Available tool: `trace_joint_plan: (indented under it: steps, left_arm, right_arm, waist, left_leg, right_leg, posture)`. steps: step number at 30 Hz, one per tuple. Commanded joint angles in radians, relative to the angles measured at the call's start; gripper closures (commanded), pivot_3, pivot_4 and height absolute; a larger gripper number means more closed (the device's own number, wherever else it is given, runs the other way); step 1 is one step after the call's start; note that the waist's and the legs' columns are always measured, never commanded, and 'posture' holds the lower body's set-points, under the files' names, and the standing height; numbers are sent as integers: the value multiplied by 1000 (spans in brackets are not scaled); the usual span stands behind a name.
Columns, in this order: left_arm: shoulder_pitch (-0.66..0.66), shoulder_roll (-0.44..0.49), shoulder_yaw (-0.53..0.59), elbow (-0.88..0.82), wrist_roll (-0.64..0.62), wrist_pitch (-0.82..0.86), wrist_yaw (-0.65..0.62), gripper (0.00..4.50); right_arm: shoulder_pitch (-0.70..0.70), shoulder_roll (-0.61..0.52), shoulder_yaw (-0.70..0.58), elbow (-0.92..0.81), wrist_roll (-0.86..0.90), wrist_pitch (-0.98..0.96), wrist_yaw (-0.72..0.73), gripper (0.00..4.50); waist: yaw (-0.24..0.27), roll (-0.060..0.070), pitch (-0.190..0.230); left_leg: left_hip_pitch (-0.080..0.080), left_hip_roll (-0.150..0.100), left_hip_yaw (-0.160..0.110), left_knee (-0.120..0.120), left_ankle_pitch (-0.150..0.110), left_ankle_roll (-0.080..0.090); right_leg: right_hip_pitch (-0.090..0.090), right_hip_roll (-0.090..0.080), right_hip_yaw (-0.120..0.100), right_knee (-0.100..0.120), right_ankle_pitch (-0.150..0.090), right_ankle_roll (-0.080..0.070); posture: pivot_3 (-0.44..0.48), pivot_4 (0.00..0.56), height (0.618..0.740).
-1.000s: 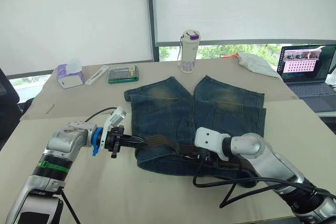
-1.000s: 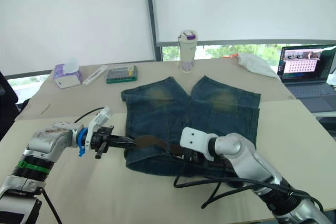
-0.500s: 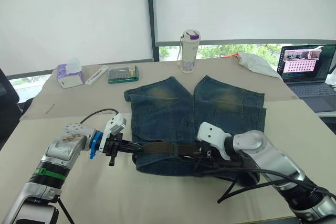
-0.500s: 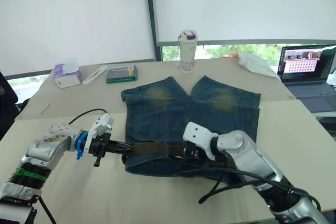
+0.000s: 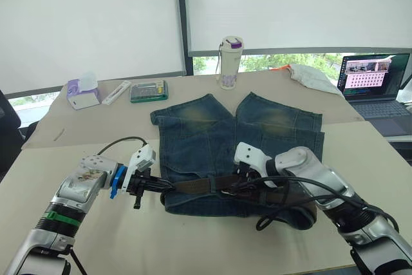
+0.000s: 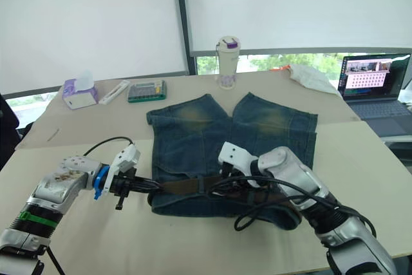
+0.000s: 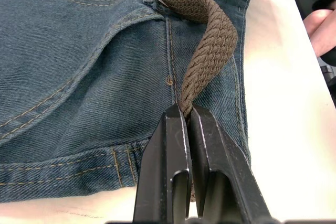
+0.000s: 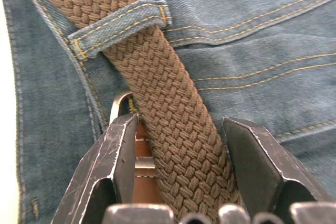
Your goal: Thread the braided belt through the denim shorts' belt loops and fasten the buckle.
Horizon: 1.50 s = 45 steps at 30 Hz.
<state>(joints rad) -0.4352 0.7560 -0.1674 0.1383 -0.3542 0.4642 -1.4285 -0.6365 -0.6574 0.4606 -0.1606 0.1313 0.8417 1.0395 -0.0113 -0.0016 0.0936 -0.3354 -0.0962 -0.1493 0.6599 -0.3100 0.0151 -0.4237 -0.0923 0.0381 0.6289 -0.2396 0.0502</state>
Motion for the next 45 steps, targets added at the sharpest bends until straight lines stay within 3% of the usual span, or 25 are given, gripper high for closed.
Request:
trace_joint_plan:
  steps: [1, 4, 10, 11, 16, 21, 31, 33, 35, 37, 41, 45]
  left_arm:
    - [3, 6, 2, -49, -4, 10, 7, 4484]
    - [4, 5, 3, -58, -4, 16, 13, 4500]
    - [5, -3, 20, -71, 0, 15, 57, 4500]
    - [5, -7, 27, -68, 2, 6, 73, 4500]
    - [12, -27, 61, -47, 31, -42, 181, 4500]
    - [59, -55, 101, -65, 57, -113, 289, 4500]
    - [187, -115, 149, -92, 168, -403, 508, 4500]
    - [196, -127, 151, -103, 169, -427, 528, 4500]
    - [205, -133, 145, -126, 149, -405, 522, 4500]
    - [213, -129, 134, -149, 125, -364, 500, 4500]
    - [217, -118, 124, -175, 98, -307, 467, 4500]
    - [213, -108, 123, -190, 96, -281, 456, 4500]
  right_arm:
    - [-36, 11, 9, 28, 6, -14, 30, 1658]
    - [-40, 15, 18, 38, -4, -32, 36, 2390]
    - [23, -6, -15, -55, -34, -151, -9, 4448]
    - [44, -13, -31, -82, -43, -196, -24, 4482]
    - [200, -68, -100, -291, -109, -262, -134, 4482]
    - [308, -87, -135, -389, -244, -300, -292, 4482]
    - [477, -126, -150, -368, -489, -520, -498, 4482]
    - [508, -120, -152, -367, -447, -515, -459, 4482]
    - [530, -29, -207, -395, -302, -407, -429, 4482]
    - [529, 7, -238, -401, -227, -324, -387, 3563]
    - [495, 35, -275, -407, -160, -214, -358, 2226]
    - [421, 31, -264, -397, -159, -230, -349, 2226]
  waist:
    - [0, 0, 0]
    - [0, 0, 0]
    - [1, 0, 0]
    - [2, 0, 0]
    - [6, 0, 0]
    - [12, 0, 0]
    - [27, 0, 0]
    - [29, 0, 0]
    - [27, -1, 0]
    - [23, -1, 0]
    - [24, 0, 0]
    - [20, 1, 0]
  left_leg:
    - [0, 0, 0, 0, 0, 0]
    - [0, 0, 0, 0, 0, 0]
    - [0, 0, 0, 0, 0, 0]
    - [0, 0, 0, 0, 0, 0]
    - [0, 0, 0, 0, 0, 0]
    - [0, 0, 0, 0, 0, 0]
    - [1, -1, 2, 1, 0, -1]
    - [1, -1, 2, 1, 0, -1]
    - [1, -1, 2, 0, 0, -1]
    - [1, 0, 2, 0, 0, -1]
    - [2, 0, 2, 0, 0, 0]
    - [2, 0, 2, -1, 0, -1]
  right_leg:
    - [0, 0, 0, 0, 0, 0]
    - [0, 0, 0, 0, 0, 0]
    - [0, 0, 0, 0, 0, 0]
    - [0, 0, 0, 0, 0, 0]
    - [-1, 0, 0, 0, 0, 0]
    - [0, 0, 0, 0, 0, 0]
    - [0, 0, 1, -4, 0, 0]
    - [0, 0, 1, -4, 0, 0]
    - [0, 0, 1, -4, 0, 0]
    - [1, 0, 2, -4, 0, 0]
    - [2, 0, 2, -4, 0, 0]
    - [1, 1, 2, -4, 0, 0]
  posture:
    - [0, 150, 740]
    - [0, 150, 740]
    - [0, 150, 740]
    - [0, 150, 740]
    - [0, 150, 740]
    - [0, 150, 740]
    - [0, 150, 740]
    - [0, 150, 740]
    - [0, 150, 740]
    - [0, 150, 740]
    - [0, 150, 740]
    - [0, 150, 740]
